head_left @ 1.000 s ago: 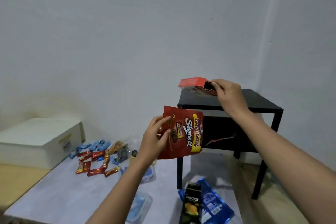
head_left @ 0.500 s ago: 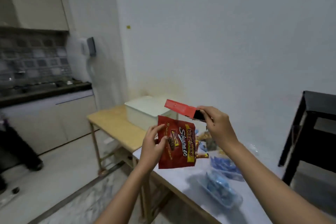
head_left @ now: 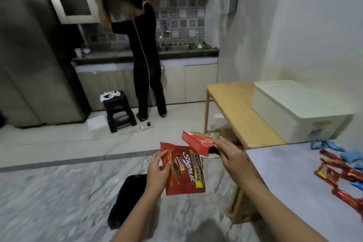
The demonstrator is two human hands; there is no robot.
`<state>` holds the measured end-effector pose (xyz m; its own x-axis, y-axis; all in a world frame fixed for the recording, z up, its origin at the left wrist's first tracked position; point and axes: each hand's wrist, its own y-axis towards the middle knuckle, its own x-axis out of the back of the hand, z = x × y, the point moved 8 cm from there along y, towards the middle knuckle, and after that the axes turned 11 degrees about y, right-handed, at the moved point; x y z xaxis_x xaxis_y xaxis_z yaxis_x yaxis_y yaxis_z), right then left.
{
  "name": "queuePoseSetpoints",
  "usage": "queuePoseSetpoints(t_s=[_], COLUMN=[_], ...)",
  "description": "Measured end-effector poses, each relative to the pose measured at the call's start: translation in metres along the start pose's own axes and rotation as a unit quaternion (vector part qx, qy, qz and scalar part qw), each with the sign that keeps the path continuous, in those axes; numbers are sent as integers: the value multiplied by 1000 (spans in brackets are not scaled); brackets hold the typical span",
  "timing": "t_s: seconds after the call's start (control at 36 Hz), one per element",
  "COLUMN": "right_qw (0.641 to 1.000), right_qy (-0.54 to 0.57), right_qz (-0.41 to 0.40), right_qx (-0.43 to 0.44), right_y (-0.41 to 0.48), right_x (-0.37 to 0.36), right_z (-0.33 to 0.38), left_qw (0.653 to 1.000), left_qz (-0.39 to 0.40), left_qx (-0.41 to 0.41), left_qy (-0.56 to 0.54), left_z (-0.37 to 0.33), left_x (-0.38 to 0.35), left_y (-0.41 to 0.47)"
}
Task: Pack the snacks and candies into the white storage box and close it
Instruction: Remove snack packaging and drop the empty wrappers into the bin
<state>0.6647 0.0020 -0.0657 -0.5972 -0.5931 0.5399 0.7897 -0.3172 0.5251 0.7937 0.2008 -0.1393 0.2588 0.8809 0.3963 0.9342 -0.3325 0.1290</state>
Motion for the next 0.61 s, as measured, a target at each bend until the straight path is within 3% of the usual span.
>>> queuePoseSetpoints(t_s=[0.31, 0.61], right_qw=[975, 934], right_qy=[65, 106], right_qz=[212, 339], right_qx=[-17, -39], right_y=[37, 65], right_x=[-182, -354], right_z=[-79, -139], left_qw=[969, 922], left_qz=[-161, -234], left_qx=[180, 306], left_qy=[47, 32], left_z=[144, 268], left_x=[51, 74], left_y=[5, 50])
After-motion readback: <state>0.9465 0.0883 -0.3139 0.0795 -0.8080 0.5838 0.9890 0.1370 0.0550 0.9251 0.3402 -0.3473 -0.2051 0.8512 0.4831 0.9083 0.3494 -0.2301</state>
